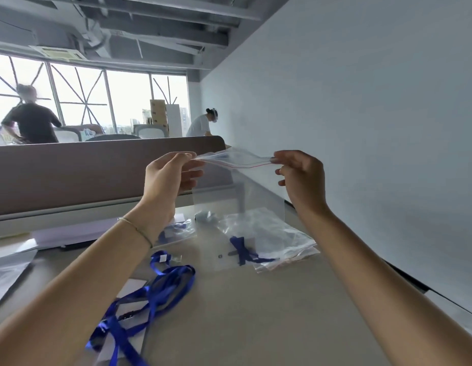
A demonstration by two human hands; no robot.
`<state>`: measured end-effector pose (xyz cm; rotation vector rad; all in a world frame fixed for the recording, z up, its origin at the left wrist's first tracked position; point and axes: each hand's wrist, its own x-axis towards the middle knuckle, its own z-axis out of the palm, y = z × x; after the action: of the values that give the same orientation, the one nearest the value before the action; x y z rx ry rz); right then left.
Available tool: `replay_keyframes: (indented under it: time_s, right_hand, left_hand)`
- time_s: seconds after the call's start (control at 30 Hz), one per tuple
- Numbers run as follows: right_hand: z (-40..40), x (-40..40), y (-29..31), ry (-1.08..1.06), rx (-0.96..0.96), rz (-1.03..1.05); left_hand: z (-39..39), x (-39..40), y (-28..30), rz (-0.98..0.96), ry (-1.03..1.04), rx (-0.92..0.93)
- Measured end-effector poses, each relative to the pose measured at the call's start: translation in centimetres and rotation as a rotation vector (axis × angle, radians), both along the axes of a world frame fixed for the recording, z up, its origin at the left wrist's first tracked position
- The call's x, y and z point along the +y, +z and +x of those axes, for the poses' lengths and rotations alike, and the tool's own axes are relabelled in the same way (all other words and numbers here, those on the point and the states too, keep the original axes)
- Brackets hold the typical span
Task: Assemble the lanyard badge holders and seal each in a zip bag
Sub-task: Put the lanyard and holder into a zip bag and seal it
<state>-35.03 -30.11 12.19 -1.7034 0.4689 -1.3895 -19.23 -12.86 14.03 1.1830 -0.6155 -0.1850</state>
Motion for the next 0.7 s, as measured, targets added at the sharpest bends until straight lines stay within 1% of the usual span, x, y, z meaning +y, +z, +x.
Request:
replay_keyframes:
  time_s: [0.07,0.17,0.23,0.33,0.43,0.47,0.5,0.53,0.57,0.63,0.7]
  right_hand:
    - [0.7,-0.1,0.0,-0.04,0.013,-0.02]
    - [2.0,-1.1,-1.1,-0.068,0.065,-0.005]
    - [3.0,-2.3,-2.6,-0.065,0.1,0.026]
    - [4.7,-4.4,-6.0,-0.048,0.151,0.131]
    - [6.2,-6.4,-9.4,0.016,0.252,0.177]
    - [6.5,-6.8,-10.3,0.038,0.307,0.168]
    - [6.7,-7.0,-11.1,0.05,0.362,0.139]
    - [6.8,-7.0,-11.7,0.04,0.419,0.093]
    - [6.7,-6.7,-12.3,0.01,0.468,0.023]
    - [6.3,-5.5,-13.8,-0.035,0.585,-0.175]
    - [5.9,-4.2,-15.4,-0.023,0.752,-0.39]
  left_hand:
    - [0.4,-0.1,-0.1,-0.013,-0.021,0.022]
    - [1.5,-1.4,-1.4,-0.004,-0.075,0.109]
    - [2.7,-2.9,-3.2,0.04,-0.1,0.165]
    - [4.7,-5.3,-6.6,0.145,-0.098,0.226]
    - [5.8,-7.2,-9.4,0.217,-0.143,0.223]
    - [5.8,-7.7,-10.1,0.251,-0.135,0.184]
    - [5.6,-8.1,-10.8,0.315,-0.102,0.089]
    - [5.2,-8.2,-11.5,0.421,-0.051,-0.071]
    - [4.6,-8.2,-12.3,0.547,0.004,-0.269]
    - [2.8,-7.9,-14.1,0.79,0.052,-0.631]
    - [0.9,-7.8,-15.7,0.954,0.018,-0.844]
